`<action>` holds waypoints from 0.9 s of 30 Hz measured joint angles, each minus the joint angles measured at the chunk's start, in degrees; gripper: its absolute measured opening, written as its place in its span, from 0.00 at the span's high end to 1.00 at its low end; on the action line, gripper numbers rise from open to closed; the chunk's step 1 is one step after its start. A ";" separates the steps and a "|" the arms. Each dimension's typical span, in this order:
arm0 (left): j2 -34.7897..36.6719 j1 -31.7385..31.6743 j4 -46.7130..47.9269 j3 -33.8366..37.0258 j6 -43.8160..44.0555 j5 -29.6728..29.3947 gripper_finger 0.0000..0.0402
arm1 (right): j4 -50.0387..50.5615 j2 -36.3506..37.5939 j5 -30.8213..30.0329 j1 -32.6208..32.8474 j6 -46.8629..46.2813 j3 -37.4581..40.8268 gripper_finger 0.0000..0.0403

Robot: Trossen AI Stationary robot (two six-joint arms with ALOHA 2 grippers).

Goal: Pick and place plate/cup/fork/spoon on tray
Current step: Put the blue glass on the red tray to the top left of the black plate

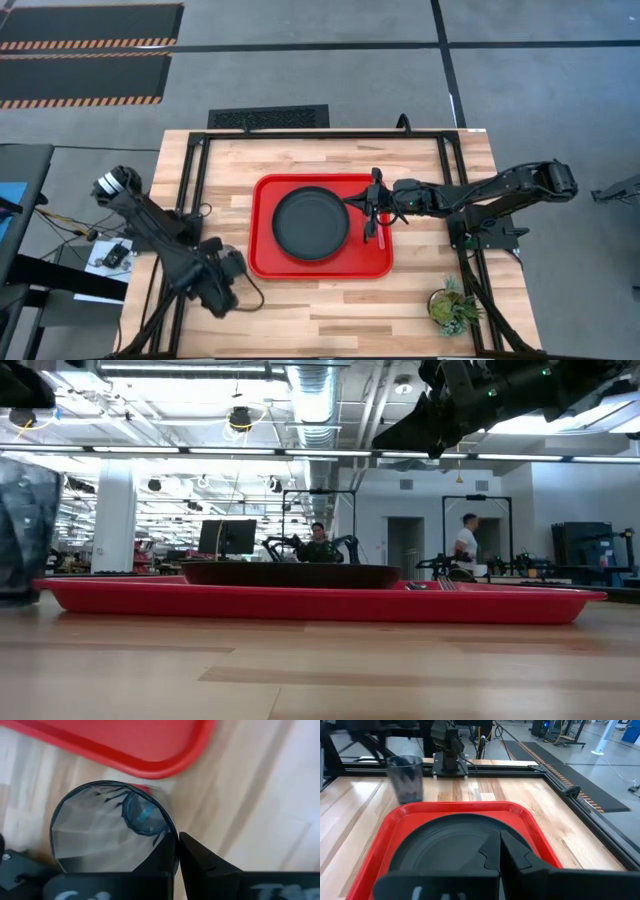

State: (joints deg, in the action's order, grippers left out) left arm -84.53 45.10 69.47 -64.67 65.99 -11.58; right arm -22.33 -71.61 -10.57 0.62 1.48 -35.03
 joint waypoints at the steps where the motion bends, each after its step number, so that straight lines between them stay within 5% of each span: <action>1: 1.11 -0.81 -0.27 1.35 -0.36 0.07 1.00 | 0.00 0.00 -0.01 0.00 0.00 0.00 0.96; 8: 6.15 -7.56 -1.01 7.46 -4.86 -1.24 1.00 | 0.02 0.00 -0.01 0.00 0.13 0.00 0.96; 19: 6.40 -16.12 -1.18 7.84 -13.55 -1.60 1.00 | 0.95 0.00 0.00 0.00 0.24 -0.02 0.96; 27: 6.24 -17.53 -1.00 7.76 -15.26 0.35 0.84 | 0.91 0.00 -0.01 0.00 0.16 -0.02 0.96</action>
State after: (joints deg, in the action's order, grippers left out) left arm -78.29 27.57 68.46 -56.92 50.73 -11.23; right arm -21.41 -71.61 -10.57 0.62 1.63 -35.05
